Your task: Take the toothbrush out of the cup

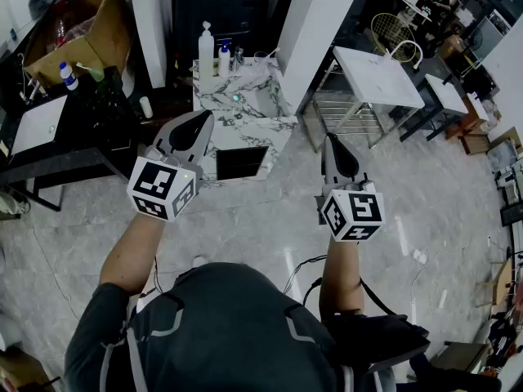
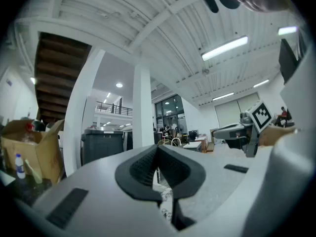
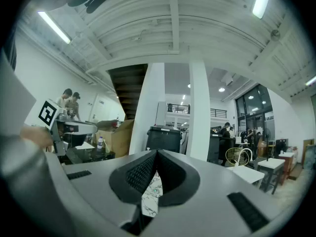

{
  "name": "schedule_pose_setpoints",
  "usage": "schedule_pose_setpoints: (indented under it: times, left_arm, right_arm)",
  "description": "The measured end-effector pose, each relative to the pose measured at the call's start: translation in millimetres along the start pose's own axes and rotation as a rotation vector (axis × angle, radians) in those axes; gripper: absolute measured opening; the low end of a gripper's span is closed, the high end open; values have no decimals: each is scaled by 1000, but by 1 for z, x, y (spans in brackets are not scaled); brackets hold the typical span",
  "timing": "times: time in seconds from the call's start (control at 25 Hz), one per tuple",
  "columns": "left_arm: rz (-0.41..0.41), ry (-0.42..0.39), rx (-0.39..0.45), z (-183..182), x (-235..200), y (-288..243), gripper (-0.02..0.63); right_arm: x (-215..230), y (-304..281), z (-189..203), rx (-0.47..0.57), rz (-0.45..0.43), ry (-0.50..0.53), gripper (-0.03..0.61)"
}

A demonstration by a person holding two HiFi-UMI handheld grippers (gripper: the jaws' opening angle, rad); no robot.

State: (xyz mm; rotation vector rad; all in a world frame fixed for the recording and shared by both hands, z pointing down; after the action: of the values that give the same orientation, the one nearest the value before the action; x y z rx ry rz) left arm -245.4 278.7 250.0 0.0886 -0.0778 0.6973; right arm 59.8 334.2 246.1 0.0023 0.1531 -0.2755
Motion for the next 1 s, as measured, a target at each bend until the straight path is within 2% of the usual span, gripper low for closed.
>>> schedule_pose_setpoints:
  times: [0.44, 0.76, 1.0]
  left_arm:
    - [-45, 103, -16, 12, -27, 12, 9]
    - [-45, 100, -30, 11, -32, 14, 9]
    - [-23, 63, -56, 16, -32, 11, 9]
  right_arm:
    - [-15, -6, 1, -9, 2, 4, 26]
    - [-18, -9, -3, -6, 18, -1, 28]
    - [-24, -14, -4, -3, 8, -1, 29]
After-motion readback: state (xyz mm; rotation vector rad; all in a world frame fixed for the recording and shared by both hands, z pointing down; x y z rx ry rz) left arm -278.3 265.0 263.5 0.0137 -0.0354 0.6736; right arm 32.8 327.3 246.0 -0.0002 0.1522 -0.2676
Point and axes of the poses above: the fingertips, and each gripper's own axes: y backward along the fingers, x to its right, z out of its underside, the point moved 9 cm from there along y, backward along the fingers, and after that the axes turned 1 degree about -x, right-handed, at the moved point
